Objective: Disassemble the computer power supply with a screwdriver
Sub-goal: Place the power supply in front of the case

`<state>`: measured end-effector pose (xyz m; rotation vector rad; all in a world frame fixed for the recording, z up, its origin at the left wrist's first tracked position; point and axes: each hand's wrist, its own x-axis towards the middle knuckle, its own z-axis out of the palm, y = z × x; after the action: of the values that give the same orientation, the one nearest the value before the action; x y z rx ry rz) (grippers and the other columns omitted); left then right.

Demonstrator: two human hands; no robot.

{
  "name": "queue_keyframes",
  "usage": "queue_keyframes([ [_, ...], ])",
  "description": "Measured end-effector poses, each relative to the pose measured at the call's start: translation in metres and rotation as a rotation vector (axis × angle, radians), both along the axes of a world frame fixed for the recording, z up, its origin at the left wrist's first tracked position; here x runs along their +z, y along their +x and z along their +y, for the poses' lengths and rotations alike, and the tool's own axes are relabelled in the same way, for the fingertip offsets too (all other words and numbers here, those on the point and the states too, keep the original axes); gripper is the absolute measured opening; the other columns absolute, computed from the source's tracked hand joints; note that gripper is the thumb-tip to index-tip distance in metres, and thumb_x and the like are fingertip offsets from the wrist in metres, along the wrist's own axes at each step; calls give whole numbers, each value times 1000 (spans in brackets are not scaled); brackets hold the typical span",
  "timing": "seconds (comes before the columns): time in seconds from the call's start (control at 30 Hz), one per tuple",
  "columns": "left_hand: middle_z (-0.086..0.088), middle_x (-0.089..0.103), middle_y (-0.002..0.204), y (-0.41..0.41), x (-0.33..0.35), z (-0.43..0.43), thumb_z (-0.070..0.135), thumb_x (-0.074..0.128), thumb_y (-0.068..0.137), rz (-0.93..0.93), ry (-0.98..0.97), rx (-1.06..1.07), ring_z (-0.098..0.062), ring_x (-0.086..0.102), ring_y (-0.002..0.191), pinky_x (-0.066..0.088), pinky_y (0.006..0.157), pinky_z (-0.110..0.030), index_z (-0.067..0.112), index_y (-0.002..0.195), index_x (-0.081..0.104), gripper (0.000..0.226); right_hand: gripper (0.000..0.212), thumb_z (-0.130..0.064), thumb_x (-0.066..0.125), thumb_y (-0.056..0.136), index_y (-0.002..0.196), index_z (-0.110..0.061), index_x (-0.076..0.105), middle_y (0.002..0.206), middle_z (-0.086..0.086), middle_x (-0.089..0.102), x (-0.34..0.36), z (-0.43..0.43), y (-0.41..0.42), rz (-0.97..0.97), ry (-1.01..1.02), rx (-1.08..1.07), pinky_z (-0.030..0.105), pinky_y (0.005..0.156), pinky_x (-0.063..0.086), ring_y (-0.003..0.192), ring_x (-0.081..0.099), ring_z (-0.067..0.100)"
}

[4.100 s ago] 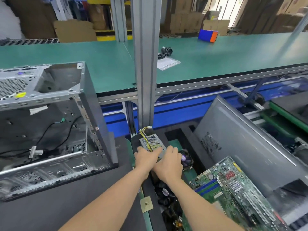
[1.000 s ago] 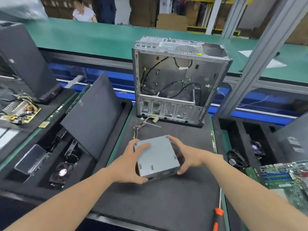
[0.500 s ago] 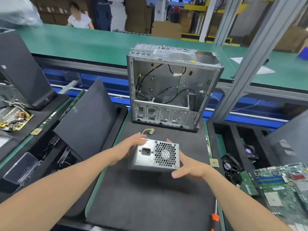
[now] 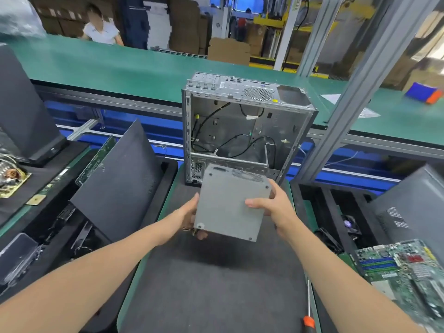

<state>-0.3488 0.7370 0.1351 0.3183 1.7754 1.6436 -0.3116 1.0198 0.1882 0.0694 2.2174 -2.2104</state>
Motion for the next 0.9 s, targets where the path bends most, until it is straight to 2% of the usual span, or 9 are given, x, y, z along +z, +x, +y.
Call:
queue_keyframes([
  [0.1,-24,71,80,-8,13,-5,98,35,78,71,-137,-87,-37,72,80,49,97,-49,13,124,71,102,73,-34,90,54,122,-22,64,116,0,77,1,7,-5,-65,-61,-84,33,67,61,102,76,23],
  [0.17,-15,68,70,-16,19,-8,104,36,72,115,-277,-106,-32,67,65,50,80,-44,4,112,69,112,71,-39,90,57,122,-23,66,119,4,76,-7,10,-6,-118,-93,-111,39,71,61,102,76,27],
  [0.27,-10,69,66,-23,23,-9,101,34,78,295,-481,-147,-23,55,50,47,54,-31,17,97,65,91,79,-51,92,53,121,-20,69,117,7,76,-22,13,-3,-224,-125,-150,54,98,54,105,75,31],
  [0.33,-6,69,65,-23,23,-13,99,33,81,421,-561,-222,-21,56,50,50,56,-33,27,92,63,79,81,-56,91,52,121,-20,70,112,5,78,-35,15,1,-307,-110,-184,48,95,56,100,76,29],
  [0.47,8,68,61,-20,14,-16,91,37,86,631,-748,-376,-2,63,61,56,75,-35,50,99,64,51,67,-59,86,58,112,-22,75,102,10,80,-70,14,16,-479,-103,-199,35,68,62,91,78,30],
  [0.6,13,62,64,-21,5,-11,66,47,89,873,-960,-589,-5,57,70,48,67,-33,36,83,56,31,66,-59,85,59,117,-31,69,100,9,80,-97,8,25,-569,-98,-187,47,82,64,88,77,33],
  [0.7,9,72,62,-23,-1,-13,51,51,93,654,-947,-740,1,58,56,47,63,-29,34,82,53,20,63,-58,85,60,114,-44,56,82,4,77,-108,4,27,-605,-82,-200,46,71,63,65,72,27],
  [0.77,3,76,67,-23,-2,-13,50,54,93,510,-906,-762,-9,59,44,51,61,-27,31,87,56,20,66,-59,85,62,114,-42,49,75,3,76,-111,5,27,-615,-53,-185,42,66,61,62,70,26],
  [0.9,-2,77,67,-24,4,-17,51,65,84,352,-1039,-829,-15,76,63,58,67,-29,20,93,64,32,68,-64,82,69,115,-36,41,81,9,76,-108,9,24,-628,5,-92,48,69,63,71,73,32],
])
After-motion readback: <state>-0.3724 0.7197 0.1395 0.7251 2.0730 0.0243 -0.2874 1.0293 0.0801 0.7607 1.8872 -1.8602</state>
